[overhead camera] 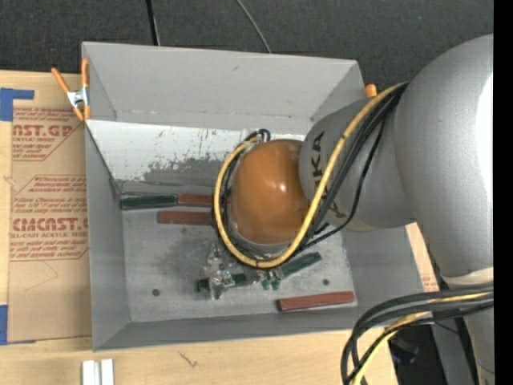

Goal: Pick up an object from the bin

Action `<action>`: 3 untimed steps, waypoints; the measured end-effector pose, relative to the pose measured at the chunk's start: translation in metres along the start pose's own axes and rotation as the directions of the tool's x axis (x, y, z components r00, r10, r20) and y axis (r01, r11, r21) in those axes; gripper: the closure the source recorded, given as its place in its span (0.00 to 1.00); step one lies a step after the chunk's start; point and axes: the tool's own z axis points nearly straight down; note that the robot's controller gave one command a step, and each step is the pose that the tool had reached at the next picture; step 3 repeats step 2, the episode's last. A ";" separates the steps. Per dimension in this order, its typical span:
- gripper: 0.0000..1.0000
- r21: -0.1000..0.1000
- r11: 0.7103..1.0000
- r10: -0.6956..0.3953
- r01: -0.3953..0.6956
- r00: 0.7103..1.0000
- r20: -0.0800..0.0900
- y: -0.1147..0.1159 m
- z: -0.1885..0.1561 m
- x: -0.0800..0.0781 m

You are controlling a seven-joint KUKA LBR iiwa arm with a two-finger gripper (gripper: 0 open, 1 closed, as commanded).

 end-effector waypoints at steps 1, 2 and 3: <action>1.00 -0.001 1.000 -0.005 0.005 1.000 0.007 0.014 -0.023 -0.002; 1.00 -0.001 0.999 -0.041 0.041 0.999 0.005 0.024 -0.129 -0.005; 1.00 -0.001 0.999 -0.041 0.041 0.999 0.005 0.024 -0.129 -0.005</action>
Offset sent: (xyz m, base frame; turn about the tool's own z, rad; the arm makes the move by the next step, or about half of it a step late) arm -0.0003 0.0241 0.1294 -0.0413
